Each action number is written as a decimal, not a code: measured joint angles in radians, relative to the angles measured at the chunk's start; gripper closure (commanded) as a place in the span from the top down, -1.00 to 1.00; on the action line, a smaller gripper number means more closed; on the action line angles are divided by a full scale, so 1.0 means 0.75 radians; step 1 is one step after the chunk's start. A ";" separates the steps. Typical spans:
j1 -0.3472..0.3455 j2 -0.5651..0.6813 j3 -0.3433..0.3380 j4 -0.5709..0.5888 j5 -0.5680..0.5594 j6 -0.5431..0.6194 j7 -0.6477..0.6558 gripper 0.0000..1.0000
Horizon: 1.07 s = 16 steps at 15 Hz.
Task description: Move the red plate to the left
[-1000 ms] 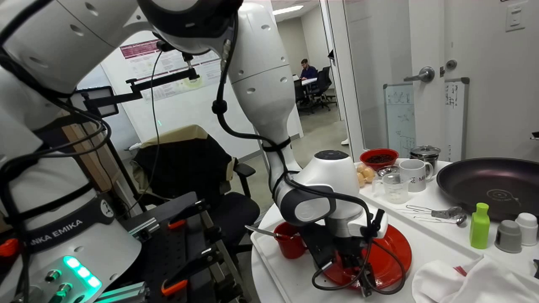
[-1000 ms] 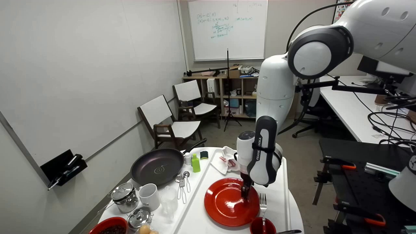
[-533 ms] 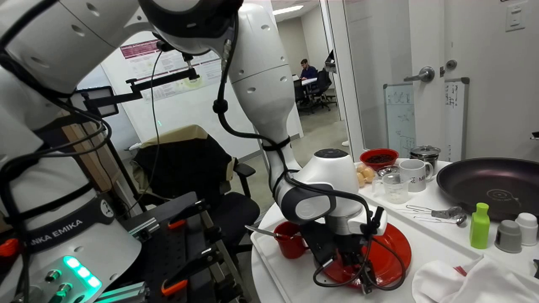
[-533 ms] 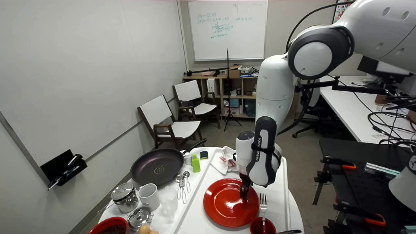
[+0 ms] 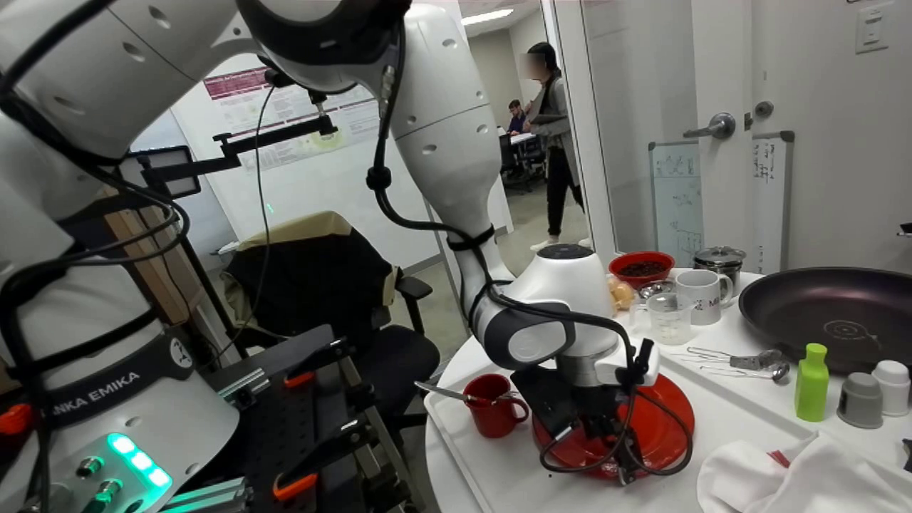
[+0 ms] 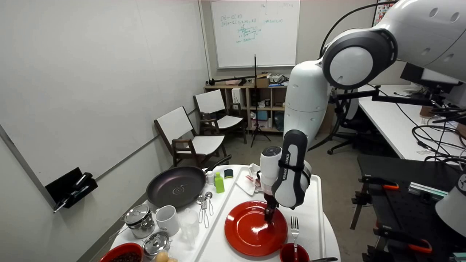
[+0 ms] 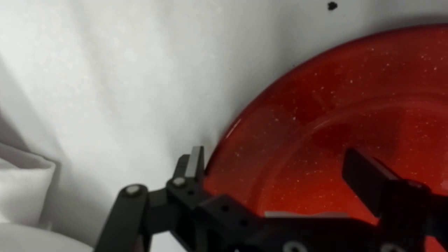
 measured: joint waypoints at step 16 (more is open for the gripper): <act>0.027 0.010 0.046 0.057 -0.002 -0.065 0.000 1.00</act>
